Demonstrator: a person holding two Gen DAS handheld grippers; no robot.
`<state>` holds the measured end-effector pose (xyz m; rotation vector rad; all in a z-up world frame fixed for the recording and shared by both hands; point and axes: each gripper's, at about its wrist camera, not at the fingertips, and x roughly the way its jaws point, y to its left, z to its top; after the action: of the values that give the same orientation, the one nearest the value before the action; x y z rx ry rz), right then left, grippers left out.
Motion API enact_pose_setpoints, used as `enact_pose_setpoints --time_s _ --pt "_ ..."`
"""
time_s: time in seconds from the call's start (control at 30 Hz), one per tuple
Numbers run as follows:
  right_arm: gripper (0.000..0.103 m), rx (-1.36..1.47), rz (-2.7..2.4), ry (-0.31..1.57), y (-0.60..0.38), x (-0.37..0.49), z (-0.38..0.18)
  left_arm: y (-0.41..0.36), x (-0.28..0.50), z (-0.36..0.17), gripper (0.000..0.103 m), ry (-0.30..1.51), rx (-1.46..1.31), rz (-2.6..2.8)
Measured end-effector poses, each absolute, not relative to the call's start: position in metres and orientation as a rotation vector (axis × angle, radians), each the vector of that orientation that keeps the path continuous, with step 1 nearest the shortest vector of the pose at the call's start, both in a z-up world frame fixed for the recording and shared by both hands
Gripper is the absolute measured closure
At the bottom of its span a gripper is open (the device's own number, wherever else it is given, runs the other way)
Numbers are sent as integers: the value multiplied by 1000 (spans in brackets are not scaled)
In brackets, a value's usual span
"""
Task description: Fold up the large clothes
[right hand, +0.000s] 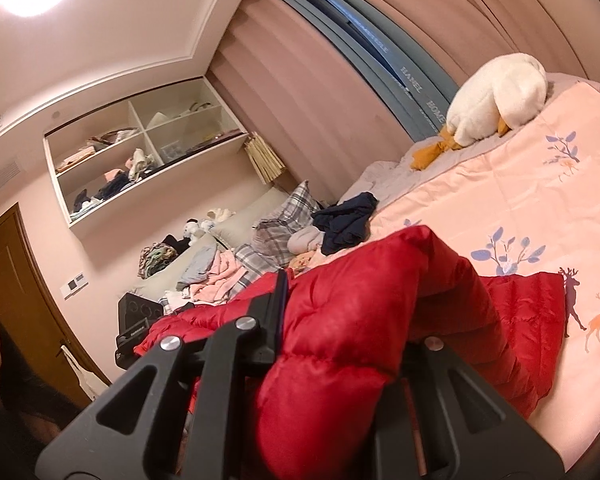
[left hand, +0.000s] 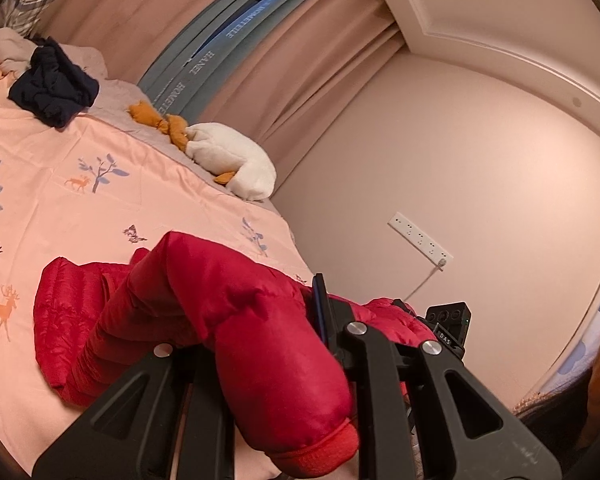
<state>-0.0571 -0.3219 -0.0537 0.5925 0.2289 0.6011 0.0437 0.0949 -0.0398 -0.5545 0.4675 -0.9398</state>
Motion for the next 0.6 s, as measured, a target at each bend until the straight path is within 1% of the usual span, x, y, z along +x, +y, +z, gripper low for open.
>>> enact_pose_setpoints --time_s 0.4,0.6 --pt "89 620 510 295 -330 -18 -73 91 82 -58 87 554 -570 -797" --pt "89 601 462 312 -331 -6 -78 91 92 -64 87 568 -570 -754"
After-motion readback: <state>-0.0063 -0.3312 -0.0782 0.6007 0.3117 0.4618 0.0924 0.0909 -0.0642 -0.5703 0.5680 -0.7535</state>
